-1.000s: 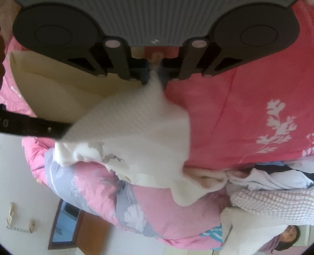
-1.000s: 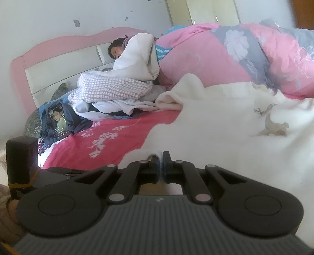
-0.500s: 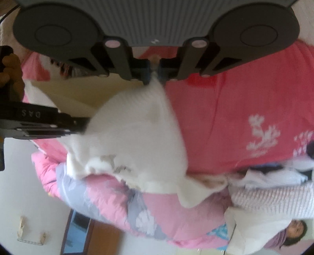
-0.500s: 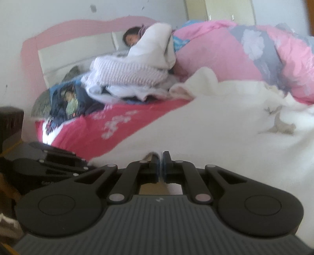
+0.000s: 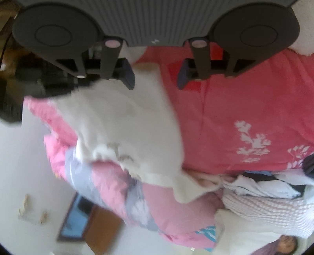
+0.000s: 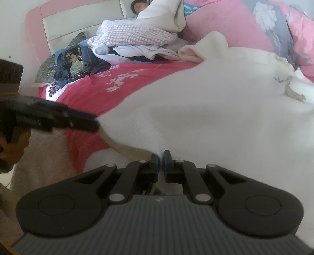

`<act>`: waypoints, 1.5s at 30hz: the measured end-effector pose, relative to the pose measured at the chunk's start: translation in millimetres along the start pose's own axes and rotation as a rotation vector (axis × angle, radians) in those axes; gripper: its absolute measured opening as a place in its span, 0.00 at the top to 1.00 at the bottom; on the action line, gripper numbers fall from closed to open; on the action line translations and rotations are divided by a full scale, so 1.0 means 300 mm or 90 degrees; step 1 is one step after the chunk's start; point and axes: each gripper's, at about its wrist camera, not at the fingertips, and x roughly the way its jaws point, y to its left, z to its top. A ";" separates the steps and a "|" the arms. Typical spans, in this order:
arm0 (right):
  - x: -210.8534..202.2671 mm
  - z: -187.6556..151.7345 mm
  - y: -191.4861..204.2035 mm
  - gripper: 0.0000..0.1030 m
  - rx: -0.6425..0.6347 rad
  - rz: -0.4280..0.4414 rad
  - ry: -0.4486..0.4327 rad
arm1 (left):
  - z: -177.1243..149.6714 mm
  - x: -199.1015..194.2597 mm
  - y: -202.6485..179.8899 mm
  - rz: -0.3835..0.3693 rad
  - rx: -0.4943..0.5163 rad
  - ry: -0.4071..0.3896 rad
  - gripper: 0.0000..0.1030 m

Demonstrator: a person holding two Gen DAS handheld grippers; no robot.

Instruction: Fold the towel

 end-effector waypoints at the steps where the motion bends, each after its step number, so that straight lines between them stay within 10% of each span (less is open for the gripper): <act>1: -0.016 -0.006 -0.005 0.86 0.007 0.002 -0.001 | 0.016 0.005 0.008 -0.007 -0.017 -0.007 0.47; 12: -0.414 -0.053 -0.314 0.48 0.230 -0.117 -0.155 | 0.084 0.258 0.016 0.029 -0.064 0.042 0.50; 19: -0.458 -0.167 -0.628 0.48 0.491 -0.229 -0.093 | 0.066 0.297 -0.008 0.058 -0.034 0.035 0.58; 25: -0.430 -0.187 -0.654 0.90 0.470 -0.228 -0.120 | 0.083 0.294 0.003 0.073 -0.041 0.034 0.76; 32: -0.522 -0.161 -0.683 0.90 0.448 -0.252 -0.182 | 0.084 0.300 -0.019 0.070 -0.019 0.039 0.77; 40: -0.441 -0.217 -0.731 0.88 0.437 -0.319 -0.116 | 0.075 0.303 -0.019 0.063 -0.008 0.041 0.77; 45: -0.489 -0.199 -0.706 0.69 0.447 -0.339 -0.115 | 0.073 0.292 -0.013 0.053 -0.015 0.039 0.74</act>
